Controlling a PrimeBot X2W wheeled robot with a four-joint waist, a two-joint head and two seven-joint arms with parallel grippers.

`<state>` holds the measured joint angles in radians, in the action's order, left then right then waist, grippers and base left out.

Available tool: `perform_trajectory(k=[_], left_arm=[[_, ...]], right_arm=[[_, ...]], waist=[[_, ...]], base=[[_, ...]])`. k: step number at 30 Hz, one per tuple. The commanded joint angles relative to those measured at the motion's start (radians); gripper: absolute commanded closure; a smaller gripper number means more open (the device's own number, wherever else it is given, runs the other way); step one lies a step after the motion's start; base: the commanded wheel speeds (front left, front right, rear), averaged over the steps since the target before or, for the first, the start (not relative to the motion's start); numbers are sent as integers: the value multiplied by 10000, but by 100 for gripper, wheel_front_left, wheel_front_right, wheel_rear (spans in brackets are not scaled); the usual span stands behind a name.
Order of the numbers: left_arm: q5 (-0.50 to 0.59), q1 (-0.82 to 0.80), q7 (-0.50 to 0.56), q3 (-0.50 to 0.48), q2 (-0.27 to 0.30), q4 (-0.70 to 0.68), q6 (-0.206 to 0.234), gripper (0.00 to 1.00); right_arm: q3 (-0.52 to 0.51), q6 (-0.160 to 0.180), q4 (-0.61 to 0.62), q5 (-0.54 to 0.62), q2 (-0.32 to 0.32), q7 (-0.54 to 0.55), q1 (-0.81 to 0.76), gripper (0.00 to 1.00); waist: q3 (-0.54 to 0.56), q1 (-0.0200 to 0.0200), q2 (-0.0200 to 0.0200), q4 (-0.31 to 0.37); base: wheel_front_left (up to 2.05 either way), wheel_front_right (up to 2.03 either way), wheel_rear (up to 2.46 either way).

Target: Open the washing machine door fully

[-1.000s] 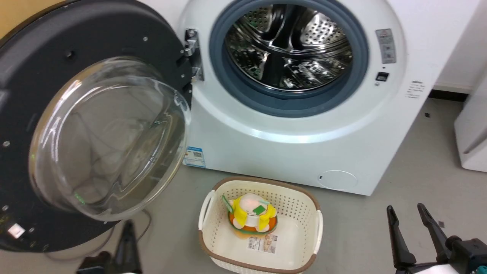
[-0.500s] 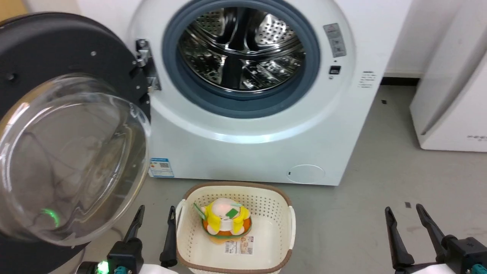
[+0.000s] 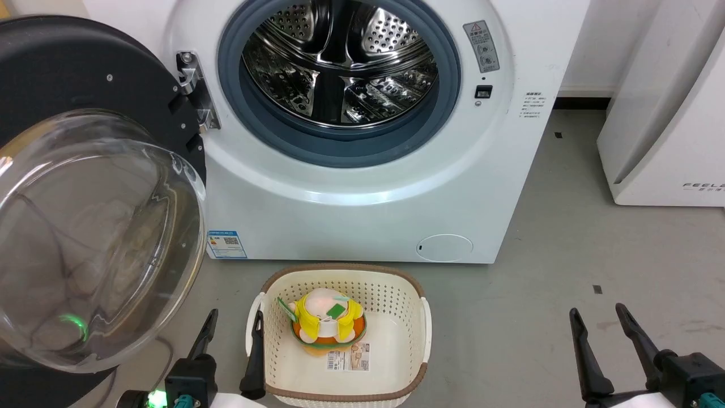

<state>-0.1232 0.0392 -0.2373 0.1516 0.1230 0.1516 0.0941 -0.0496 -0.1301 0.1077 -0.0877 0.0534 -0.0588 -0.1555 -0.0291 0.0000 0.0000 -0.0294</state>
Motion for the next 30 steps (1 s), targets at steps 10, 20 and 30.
perform_trajectory(k=[10,20,30], left_arm=[[4,-208,-62,83,139,81,67,0],[42,-49,113,-2,65,-2,-52,100],[142,-78,303,-129,-2,-129,-126,100]], right_arm=[[2,-6,-53,21,-32,-59,27,0],[21,0,-88,43,-2,25,79,100],[61,-1,-171,113,-4,72,203,100]], waist=[[-36,0,0,-8],[-25,0,0,8],[1,0,0,32]], base=[[0,0,0],[0,0,0],[0,0,0]])
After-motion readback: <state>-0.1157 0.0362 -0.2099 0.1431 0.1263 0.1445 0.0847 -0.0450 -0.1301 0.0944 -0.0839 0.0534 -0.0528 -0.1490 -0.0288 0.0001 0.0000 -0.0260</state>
